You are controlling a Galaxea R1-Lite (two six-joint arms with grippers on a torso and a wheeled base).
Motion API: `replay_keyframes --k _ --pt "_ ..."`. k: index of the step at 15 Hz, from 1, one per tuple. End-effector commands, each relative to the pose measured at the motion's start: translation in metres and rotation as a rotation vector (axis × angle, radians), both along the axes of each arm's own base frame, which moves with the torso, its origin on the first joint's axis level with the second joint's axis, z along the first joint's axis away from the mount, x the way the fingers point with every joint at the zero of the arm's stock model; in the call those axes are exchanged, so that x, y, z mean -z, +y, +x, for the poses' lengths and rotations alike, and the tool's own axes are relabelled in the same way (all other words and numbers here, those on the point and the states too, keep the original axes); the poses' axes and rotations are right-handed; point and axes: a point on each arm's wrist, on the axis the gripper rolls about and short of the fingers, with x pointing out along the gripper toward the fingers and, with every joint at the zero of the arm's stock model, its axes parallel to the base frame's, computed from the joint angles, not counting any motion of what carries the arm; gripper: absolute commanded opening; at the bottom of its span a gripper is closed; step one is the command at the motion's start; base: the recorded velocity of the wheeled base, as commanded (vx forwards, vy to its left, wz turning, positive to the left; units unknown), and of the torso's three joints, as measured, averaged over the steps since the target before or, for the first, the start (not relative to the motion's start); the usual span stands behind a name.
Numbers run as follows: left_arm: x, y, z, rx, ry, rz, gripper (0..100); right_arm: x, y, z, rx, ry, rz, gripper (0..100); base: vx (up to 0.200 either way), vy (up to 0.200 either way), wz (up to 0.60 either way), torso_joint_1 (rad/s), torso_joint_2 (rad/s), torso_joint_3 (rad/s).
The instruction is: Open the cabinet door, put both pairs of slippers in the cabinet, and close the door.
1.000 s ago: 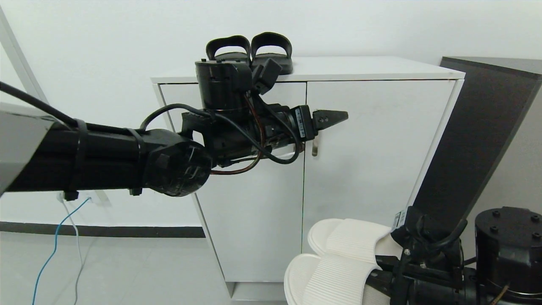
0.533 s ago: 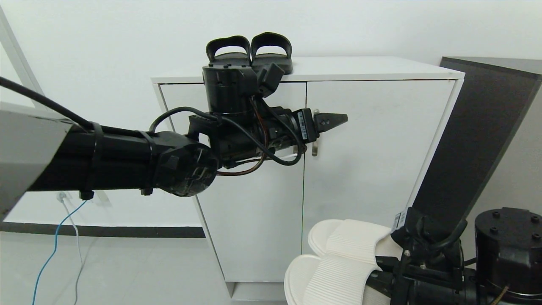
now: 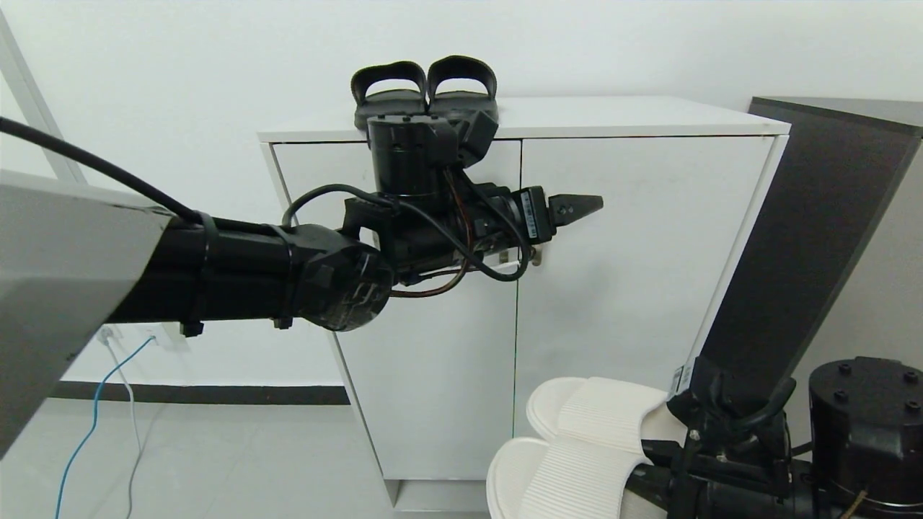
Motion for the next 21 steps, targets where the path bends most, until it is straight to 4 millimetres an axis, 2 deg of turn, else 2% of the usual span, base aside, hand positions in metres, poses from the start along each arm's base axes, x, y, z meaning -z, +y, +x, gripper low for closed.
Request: replay_keyframes --k 1,6,9,15,18,20,21 --pt "0.005 -0.001 0.001 0.001 0.011 0.007 0 0.002 -0.001 -0.001 -0.006 -0.001 -0.008 0 0.0 0.0 0.0 0.0 0.0 0.0" --pt "0.004 0.005 -0.007 0.001 0.021 0.012 0 0.006 -0.004 -0.005 -0.034 -0.012 -0.034 0 0.0 0.0 0.0 0.0 0.0 0.0" --pt "0.008 0.016 -0.026 0.01 0.05 0.032 0 0.005 -0.009 -0.011 -0.093 -0.03 -0.019 0 0.0 0.0 0.0 0.0 0.0 0.0" --pt "0.003 0.03 -0.059 0.033 0.023 0.001 0 0.007 -0.01 -0.012 -0.097 -0.035 -0.031 0 0.0 0.0 0.0 0.0 0.0 0.0" --pt "-0.004 0.042 -0.052 -0.001 0.032 -0.091 0 0.007 -0.01 -0.012 -0.099 -0.036 -0.031 0 0.0 0.0 0.0 0.0 0.0 0.0" --pt "-0.003 0.046 -0.047 -0.017 0.032 -0.092 0 0.006 -0.01 -0.012 -0.099 -0.037 -0.03 0 0.0 0.0 0.0 0.0 0.0 0.0" --pt "0.005 0.049 -0.035 -0.031 0.05 -0.083 0 0.006 -0.01 -0.012 -0.099 -0.038 -0.029 0 0.0 0.0 0.0 0.0 0.0 0.0"
